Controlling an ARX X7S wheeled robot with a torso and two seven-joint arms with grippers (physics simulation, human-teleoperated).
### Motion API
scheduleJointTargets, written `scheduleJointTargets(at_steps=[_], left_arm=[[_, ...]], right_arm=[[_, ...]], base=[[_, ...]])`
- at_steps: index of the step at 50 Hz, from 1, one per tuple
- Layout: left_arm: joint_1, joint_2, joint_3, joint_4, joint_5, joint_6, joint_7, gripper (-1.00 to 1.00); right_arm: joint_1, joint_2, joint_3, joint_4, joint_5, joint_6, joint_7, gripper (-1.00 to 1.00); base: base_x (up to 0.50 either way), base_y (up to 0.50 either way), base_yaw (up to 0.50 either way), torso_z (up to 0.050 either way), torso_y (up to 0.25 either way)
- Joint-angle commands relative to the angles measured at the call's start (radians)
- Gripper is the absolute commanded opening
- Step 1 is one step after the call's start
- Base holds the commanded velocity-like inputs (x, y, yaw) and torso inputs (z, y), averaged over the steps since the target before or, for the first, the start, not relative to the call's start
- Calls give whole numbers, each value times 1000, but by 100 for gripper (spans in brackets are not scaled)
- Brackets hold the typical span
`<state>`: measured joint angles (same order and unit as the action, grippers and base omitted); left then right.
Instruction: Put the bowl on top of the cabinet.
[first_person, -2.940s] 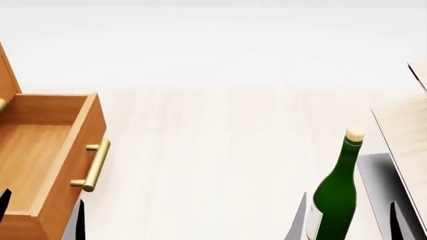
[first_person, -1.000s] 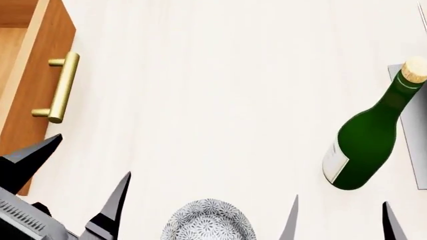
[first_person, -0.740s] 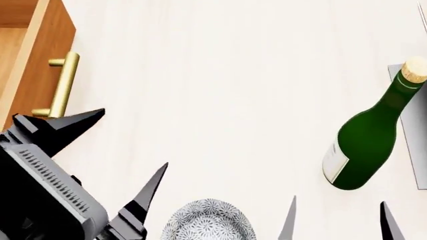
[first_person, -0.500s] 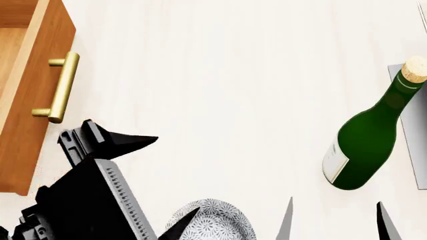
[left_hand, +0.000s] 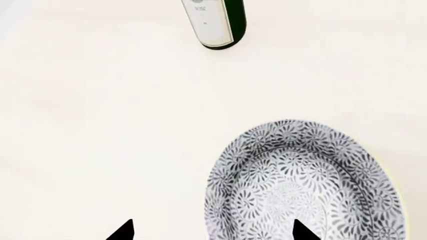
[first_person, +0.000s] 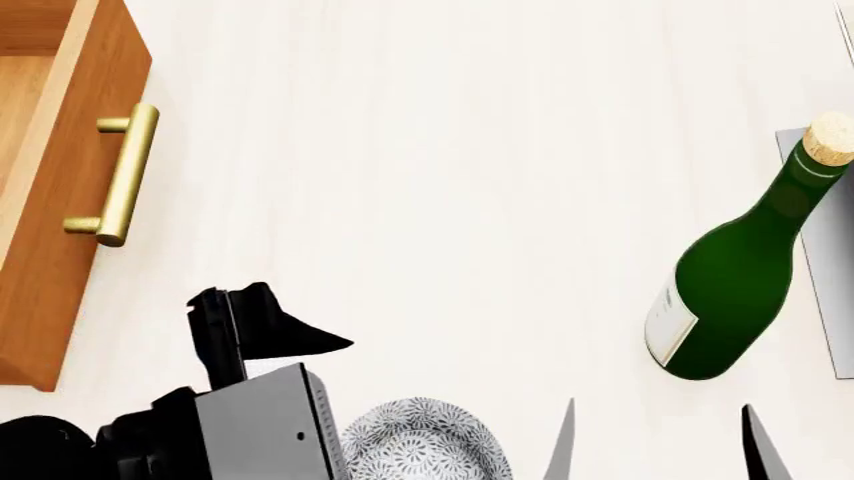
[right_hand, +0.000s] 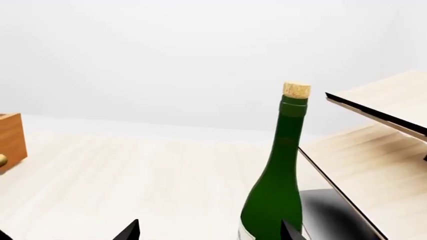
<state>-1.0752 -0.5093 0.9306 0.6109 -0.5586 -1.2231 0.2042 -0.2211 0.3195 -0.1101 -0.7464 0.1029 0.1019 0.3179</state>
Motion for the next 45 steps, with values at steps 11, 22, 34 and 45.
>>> scheduleJointTargets(at_steps=[11, 22, 34, 45], left_arm=[[-17, 27, -4, -76, 50, 41, 23, 100], [-34, 53, -37, -148, 49, 73, 28, 100], [-37, 72, 23, -206, 81, 121, 48, 100], [-43, 68, 95, -208, 89, 151, 98, 100]], right_arm=[[-4, -9, 16, 1, -11, -10, -22, 100], [-4, -3, 9, 0, -9, -9, -19, 100], [-4, 4, 3, 1, -8, -12, -15, 100], [-6, 9, 1, -2, -4, -14, -10, 100]], base=[[0, 0, 0, 0, 0], [0, 0, 0, 0, 0], [0, 0, 0, 0, 0], [0, 0, 0, 0, 0]])
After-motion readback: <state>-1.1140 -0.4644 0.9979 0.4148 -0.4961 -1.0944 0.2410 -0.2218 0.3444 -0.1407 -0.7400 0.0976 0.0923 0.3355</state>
